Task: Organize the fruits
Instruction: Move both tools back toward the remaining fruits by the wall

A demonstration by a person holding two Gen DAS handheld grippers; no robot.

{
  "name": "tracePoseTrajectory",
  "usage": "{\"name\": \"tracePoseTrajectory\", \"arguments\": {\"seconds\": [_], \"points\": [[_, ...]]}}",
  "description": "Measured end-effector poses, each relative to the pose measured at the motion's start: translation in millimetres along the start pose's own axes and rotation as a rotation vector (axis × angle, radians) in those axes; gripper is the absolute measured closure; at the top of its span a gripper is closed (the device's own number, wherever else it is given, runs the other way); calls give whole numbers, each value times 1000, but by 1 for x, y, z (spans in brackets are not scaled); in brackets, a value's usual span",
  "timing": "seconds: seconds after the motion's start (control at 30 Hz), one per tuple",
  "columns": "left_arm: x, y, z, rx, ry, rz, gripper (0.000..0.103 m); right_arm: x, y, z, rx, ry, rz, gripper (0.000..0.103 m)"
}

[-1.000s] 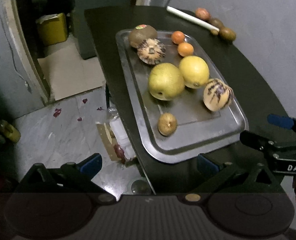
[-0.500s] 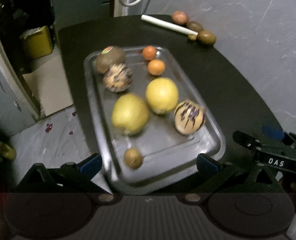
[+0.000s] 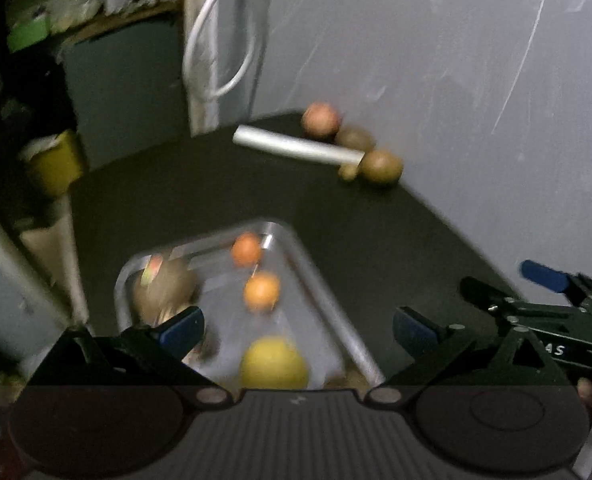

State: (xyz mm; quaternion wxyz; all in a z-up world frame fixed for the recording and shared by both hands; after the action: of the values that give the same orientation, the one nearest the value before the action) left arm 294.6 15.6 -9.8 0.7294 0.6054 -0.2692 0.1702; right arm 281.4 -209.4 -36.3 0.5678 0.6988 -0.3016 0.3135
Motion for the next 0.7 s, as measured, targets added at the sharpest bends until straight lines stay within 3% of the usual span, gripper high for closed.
{"name": "tracePoseTrajectory", "arguments": {"seconds": [0.13,0.37,0.7], "points": [[32,-20,-1,3,-63,54,1,25,-31,7,42,-66,-5,1],[80,-73,1,76,-249,146,1,50,-87,18,-7,-266,-7,1],[107,-168,18,12,-439,118,1,72,-162,27,-56,-344,2,1]]}}
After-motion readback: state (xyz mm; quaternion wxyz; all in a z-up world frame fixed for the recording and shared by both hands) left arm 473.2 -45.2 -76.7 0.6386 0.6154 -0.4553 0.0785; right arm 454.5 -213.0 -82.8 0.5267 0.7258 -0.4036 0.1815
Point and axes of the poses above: each gripper's, at about its wrist camera, not at the fingertips, and y roughly against the way its jaws point, z to its right, x to its top, the point moved 4 cm from there along -y, roughly the way its jaws point, and after that the axes turned 1 degree about -z, right-handed, at the moved point
